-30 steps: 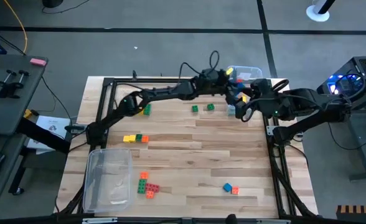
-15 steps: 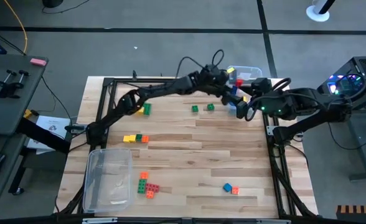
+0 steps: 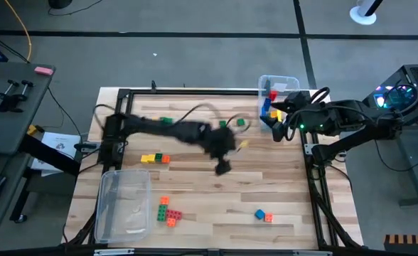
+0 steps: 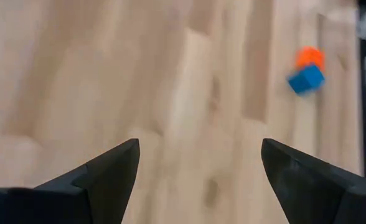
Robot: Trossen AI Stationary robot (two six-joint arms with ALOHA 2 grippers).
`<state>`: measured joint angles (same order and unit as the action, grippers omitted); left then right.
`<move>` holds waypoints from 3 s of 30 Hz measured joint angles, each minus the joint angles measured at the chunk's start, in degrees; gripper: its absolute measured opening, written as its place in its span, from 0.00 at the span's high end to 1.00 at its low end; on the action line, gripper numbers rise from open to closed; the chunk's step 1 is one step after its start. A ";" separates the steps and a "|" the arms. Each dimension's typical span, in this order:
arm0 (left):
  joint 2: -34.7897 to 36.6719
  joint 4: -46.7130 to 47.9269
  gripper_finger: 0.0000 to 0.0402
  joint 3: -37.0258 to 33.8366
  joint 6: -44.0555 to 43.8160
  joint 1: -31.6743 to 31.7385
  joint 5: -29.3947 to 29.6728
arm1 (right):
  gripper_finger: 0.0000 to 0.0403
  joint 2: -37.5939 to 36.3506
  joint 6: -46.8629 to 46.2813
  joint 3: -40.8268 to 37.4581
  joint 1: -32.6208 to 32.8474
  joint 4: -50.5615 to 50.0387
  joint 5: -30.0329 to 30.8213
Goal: Sort blocks by size
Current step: Put the bottom right small orange game piece into the left transparent bin
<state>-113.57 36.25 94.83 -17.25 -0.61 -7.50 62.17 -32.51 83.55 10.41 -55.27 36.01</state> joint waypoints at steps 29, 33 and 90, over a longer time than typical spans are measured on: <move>56.32 -10.41 0.20 -33.51 -9.22 -1.88 23.00 | 0.21 31.96 17.18 -0.11 -13.89 12.51 -49.56; 53.52 -5.41 0.20 -34.32 -11.87 -7.60 21.82 | 0.21 33.86 16.19 -0.11 -9.79 14.03 -49.57; 39.49 -7.39 0.20 -34.39 -18.10 -15.42 29.12 | 0.21 36.65 -19.48 -25.33 36.53 20.46 -35.64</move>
<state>-74.08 28.86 60.45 -35.35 -16.03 21.63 98.81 -51.99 58.22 46.94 -34.81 0.37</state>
